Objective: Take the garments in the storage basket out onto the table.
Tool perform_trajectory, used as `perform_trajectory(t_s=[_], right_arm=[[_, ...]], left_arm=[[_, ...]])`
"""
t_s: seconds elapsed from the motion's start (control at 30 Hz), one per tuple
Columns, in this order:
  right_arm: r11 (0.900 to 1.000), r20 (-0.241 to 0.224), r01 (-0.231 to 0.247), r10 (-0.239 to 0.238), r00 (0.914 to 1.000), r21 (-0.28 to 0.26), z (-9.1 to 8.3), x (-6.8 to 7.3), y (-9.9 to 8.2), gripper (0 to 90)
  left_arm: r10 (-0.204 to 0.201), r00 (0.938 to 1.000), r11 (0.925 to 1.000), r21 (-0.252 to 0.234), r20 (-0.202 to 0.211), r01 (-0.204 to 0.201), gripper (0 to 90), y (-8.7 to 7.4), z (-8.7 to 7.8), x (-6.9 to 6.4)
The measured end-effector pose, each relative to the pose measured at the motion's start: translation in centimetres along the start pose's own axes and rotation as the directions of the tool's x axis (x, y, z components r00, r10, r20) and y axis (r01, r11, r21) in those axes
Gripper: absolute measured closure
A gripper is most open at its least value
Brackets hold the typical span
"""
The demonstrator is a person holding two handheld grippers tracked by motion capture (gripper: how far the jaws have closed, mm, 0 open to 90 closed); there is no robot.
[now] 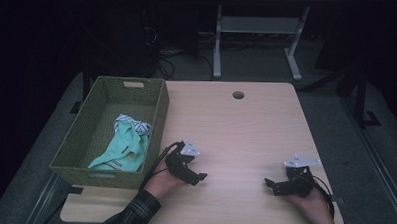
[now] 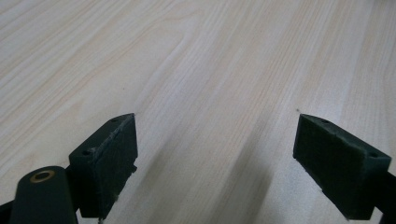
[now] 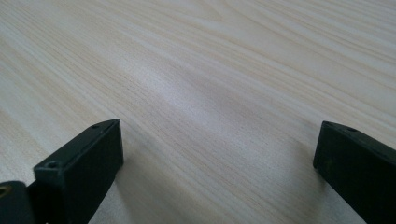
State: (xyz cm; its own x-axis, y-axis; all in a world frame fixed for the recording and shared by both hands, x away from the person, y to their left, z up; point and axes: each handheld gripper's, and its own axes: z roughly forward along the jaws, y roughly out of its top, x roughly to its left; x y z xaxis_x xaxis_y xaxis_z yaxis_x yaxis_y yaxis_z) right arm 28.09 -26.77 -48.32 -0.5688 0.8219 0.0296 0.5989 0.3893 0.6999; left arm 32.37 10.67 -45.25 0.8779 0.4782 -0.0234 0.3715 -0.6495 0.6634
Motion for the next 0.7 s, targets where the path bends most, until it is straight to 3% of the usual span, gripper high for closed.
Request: perform_trajectory(t_s=[0.7], right_arm=[[1.0000, 0.000, -0.001, 0.001, 1.0000, 0.000, 0.0, 0.0, 0.0, 1.1]], left_arm=[[-0.006, 0.9999, 0.9999, 0.009, 0.014, 0.006, 13.2, 1.1, -1.3, 0.0]])
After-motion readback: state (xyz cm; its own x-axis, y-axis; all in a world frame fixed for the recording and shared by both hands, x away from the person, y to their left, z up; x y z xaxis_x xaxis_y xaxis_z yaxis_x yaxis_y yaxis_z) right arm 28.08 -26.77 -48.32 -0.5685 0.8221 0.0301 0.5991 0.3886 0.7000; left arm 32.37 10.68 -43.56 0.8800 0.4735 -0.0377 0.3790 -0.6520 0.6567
